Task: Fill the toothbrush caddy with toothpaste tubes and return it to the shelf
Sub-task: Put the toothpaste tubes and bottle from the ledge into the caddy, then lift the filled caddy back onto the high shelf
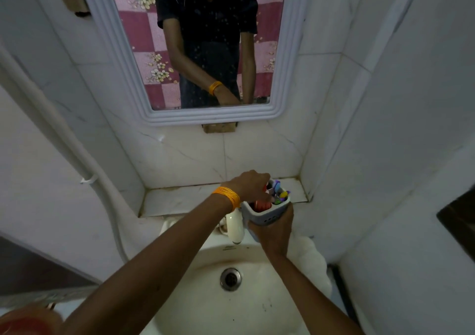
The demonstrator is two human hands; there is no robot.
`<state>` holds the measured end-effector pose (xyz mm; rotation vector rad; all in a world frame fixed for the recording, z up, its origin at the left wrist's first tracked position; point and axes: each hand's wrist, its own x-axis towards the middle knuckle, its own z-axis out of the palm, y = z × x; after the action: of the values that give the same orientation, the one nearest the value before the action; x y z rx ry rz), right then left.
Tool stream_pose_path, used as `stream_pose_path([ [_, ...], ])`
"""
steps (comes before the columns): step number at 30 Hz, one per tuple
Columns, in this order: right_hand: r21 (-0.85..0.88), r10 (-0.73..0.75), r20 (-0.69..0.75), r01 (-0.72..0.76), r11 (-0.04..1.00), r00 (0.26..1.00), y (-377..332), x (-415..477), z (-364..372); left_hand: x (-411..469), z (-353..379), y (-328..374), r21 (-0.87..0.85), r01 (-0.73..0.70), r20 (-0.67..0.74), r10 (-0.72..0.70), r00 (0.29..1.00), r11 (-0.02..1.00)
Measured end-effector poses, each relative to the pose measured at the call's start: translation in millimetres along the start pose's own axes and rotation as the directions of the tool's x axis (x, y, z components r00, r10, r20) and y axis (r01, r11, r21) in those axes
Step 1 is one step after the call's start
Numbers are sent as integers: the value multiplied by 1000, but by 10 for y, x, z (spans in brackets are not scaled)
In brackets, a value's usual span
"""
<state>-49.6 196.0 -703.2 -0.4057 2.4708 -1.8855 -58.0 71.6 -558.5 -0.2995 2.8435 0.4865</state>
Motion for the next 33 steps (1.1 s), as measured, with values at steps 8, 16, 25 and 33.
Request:
stream_pose_path([
  [8,57,-9,7,9,998,1000,-37,-3,-46,-97,224,-38,256,17,-72,2,997,966],
  [16,60,-19,22,18,998,1000,-3,39,-41,-233,113,-31,206,30,-142,-1,990,978],
  [25,47,16,3,-17,999,1000,-36,111,-66,-356,-140,-198,163,65,-400,6,916,984],
  [33,126,-95,-74,103,987,993,-857,396,-398,-614,-780,-237,93,74,-678,9,735,993],
])
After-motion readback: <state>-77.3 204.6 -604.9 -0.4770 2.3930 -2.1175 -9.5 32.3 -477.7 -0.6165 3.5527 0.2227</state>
